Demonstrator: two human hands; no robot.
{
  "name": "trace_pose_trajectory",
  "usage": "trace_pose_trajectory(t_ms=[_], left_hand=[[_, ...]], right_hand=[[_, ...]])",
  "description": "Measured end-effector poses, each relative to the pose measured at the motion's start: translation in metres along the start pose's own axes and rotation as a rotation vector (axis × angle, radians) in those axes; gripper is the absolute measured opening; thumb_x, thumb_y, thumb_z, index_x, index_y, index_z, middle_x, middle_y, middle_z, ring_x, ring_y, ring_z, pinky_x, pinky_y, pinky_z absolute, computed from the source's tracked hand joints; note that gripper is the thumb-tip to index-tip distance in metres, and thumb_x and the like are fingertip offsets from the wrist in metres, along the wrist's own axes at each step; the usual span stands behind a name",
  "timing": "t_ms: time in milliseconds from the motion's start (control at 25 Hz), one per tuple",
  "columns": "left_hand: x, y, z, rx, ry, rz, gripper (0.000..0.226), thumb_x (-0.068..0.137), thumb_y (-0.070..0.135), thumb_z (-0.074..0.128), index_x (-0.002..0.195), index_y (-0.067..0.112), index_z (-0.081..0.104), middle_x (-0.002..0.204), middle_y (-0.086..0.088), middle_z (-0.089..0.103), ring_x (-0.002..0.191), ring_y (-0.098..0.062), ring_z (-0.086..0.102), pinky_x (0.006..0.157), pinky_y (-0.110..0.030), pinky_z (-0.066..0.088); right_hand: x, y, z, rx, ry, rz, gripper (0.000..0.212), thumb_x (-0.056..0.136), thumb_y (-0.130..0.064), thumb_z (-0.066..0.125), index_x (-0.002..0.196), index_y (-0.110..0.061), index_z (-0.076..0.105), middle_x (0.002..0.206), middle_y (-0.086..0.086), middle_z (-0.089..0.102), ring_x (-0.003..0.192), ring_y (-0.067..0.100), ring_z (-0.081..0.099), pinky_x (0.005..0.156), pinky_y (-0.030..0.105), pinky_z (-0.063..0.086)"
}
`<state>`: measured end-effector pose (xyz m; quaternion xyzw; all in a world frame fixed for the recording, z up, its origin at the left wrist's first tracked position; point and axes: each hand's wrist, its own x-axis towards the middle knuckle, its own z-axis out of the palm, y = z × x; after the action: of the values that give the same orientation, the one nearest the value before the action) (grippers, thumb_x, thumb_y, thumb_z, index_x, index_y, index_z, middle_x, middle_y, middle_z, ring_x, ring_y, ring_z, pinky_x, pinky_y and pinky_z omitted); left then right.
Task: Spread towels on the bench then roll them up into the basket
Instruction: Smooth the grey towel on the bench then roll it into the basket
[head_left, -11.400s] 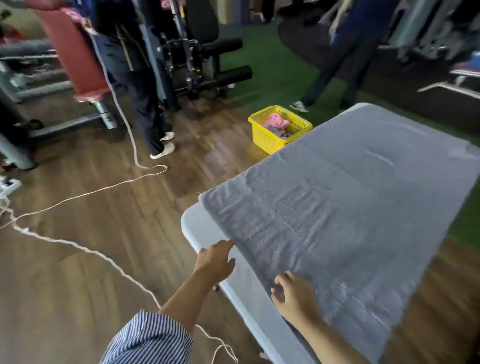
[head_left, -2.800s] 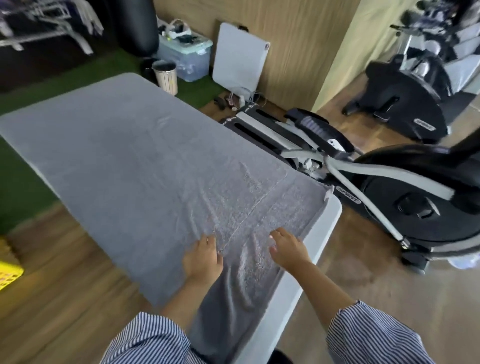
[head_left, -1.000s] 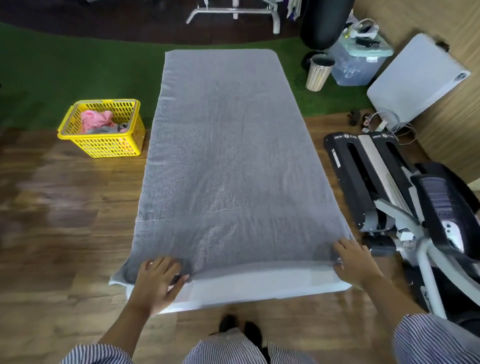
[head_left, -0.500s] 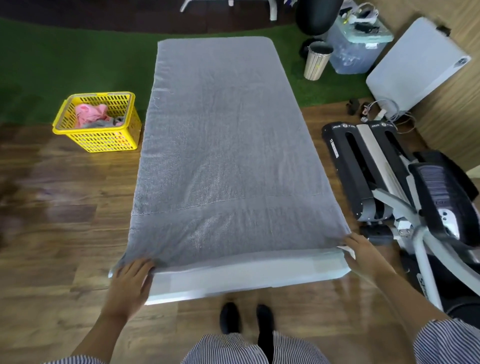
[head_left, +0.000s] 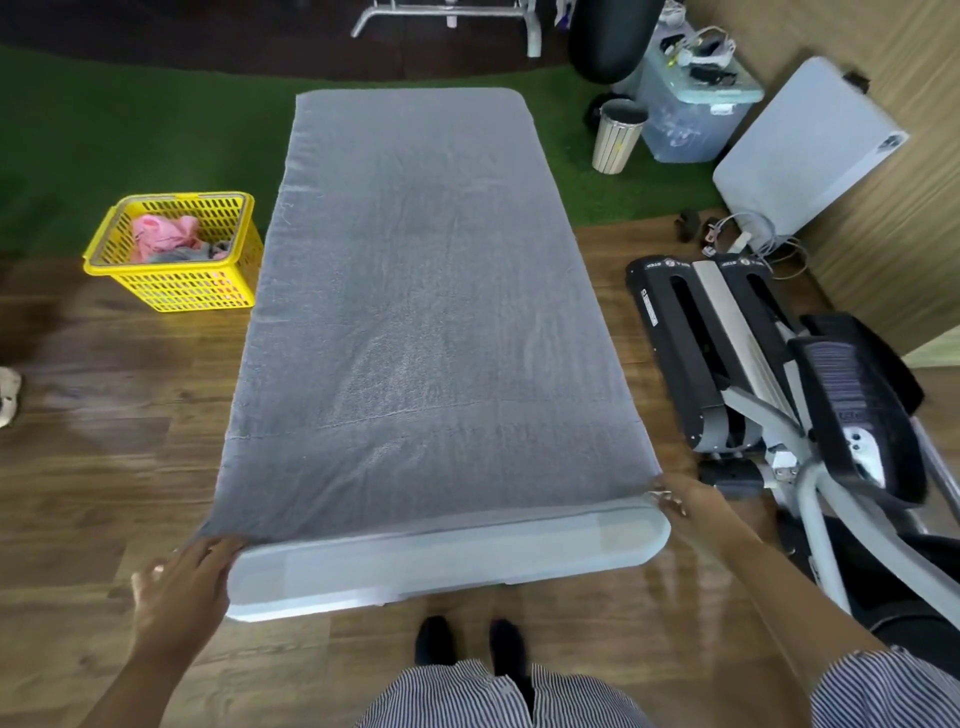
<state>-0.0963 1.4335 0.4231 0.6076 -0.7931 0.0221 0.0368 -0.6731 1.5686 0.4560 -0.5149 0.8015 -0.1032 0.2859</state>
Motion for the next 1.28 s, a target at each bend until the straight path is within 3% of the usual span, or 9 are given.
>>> trace_pose_trajectory(t_ms=[120, 240, 440, 560, 680, 800, 960, 1080, 1280], left_hand=[[0.005, 0.000, -0.001, 0.014, 0.017, -0.007, 0.035, 0.076, 0.019, 0.040, 0.095, 0.024, 0.070, 0.092, -0.004, 0.070, 0.074, -0.032, 0.067, 0.069, -0.056, 0.042], [0.012, 0.010, -0.008, 0.001, 0.082, -0.063, 0.036, 0.086, 0.033, 0.037, 0.091, 0.018, 0.069, 0.082, -0.004, 0.069, 0.070, -0.028, 0.067, 0.072, -0.047, 0.039], [0.013, 0.023, -0.010, -0.025, 0.119, -0.201, 0.013, 0.083, 0.022, 0.067, 0.091, 0.012, 0.069, 0.091, -0.012, 0.065, 0.078, -0.036, 0.064, 0.078, -0.054, 0.037], [0.004, 0.017, -0.003, -0.014, 0.184, -0.107, 0.031, 0.088, 0.031, 0.048, 0.087, 0.012, 0.073, 0.093, -0.007, 0.069, 0.081, -0.034, 0.066, 0.076, -0.049, 0.039], [-0.002, 0.005, 0.009, -0.065, 0.231, 0.011, 0.039, 0.085, 0.035, 0.043, 0.093, 0.011, 0.073, 0.101, -0.009, 0.069, 0.088, -0.035, 0.066, 0.080, -0.050, 0.043], [-0.004, 0.001, 0.012, -0.106, 0.192, -0.022, 0.034, 0.085, 0.027, 0.046, 0.099, 0.014, 0.073, 0.107, -0.011, 0.067, 0.095, -0.038, 0.062, 0.080, -0.055, 0.046], [0.003, 0.020, -0.001, -0.123, 0.151, -0.173, 0.019, 0.081, 0.004, 0.071, 0.095, 0.018, 0.073, 0.103, -0.008, 0.068, 0.095, -0.036, 0.062, 0.083, -0.050, 0.038], [0.003, 0.011, -0.008, -0.005, 0.196, -0.051, 0.027, 0.081, 0.008, 0.048, 0.090, 0.018, 0.071, 0.088, -0.003, 0.070, 0.080, -0.028, 0.067, 0.078, -0.041, 0.032], [0.007, -0.005, -0.011, 0.146, 0.123, 0.027, 0.037, 0.073, 0.008, 0.038, 0.087, 0.019, 0.070, 0.076, -0.001, 0.068, 0.072, -0.027, 0.066, 0.080, -0.050, 0.035]], right_hand=[[0.008, -0.008, -0.001, 0.032, 0.015, 0.066, 0.009, 0.091, -0.024, 0.058, 0.093, -0.020, 0.051, 0.084, 0.004, 0.063, 0.079, 0.025, 0.059, 0.066, 0.032, 0.043], [0.014, -0.012, 0.006, 0.003, 0.075, 0.009, 0.013, 0.089, -0.019, 0.060, 0.088, -0.017, 0.048, 0.078, 0.005, 0.056, 0.068, 0.025, 0.054, 0.059, 0.030, 0.039], [0.016, -0.008, 0.020, 0.029, 0.222, -0.055, 0.008, 0.086, -0.011, 0.065, 0.089, -0.005, 0.062, 0.090, -0.001, 0.048, 0.069, 0.022, 0.054, 0.065, 0.030, 0.043], [0.005, -0.005, 0.019, 0.005, 0.236, -0.102, 0.005, 0.084, -0.009, 0.066, 0.089, -0.010, 0.068, 0.085, -0.010, 0.052, 0.069, 0.014, 0.054, 0.060, 0.021, 0.039], [-0.003, -0.002, 0.014, -0.028, 0.171, -0.081, 0.030, 0.081, -0.004, 0.065, 0.109, -0.015, 0.066, 0.102, -0.013, 0.053, 0.075, 0.014, 0.057, 0.069, 0.020, 0.040], [-0.001, 0.000, 0.014, -0.067, 0.158, -0.081, 0.035, 0.082, 0.004, 0.061, 0.114, -0.011, 0.065, 0.112, -0.003, 0.060, 0.088, 0.020, 0.061, 0.077, 0.022, 0.044], [0.005, 0.000, 0.016, -0.051, 0.145, -0.103, 0.037, 0.078, 0.014, 0.059, 0.110, -0.004, 0.066, 0.110, 0.008, 0.064, 0.094, 0.027, 0.062, 0.083, 0.028, 0.047], [0.005, 0.003, 0.010, -0.027, 0.077, -0.023, 0.029, 0.086, 0.004, 0.052, 0.109, -0.008, 0.064, 0.102, 0.005, 0.064, 0.091, 0.023, 0.060, 0.075, 0.023, 0.041], [0.003, 0.001, 0.004, -0.079, -0.012, 0.043, 0.017, 0.092, -0.006, 0.046, 0.097, -0.005, 0.062, 0.095, 0.010, 0.062, 0.084, 0.023, 0.056, 0.072, 0.032, 0.043]])
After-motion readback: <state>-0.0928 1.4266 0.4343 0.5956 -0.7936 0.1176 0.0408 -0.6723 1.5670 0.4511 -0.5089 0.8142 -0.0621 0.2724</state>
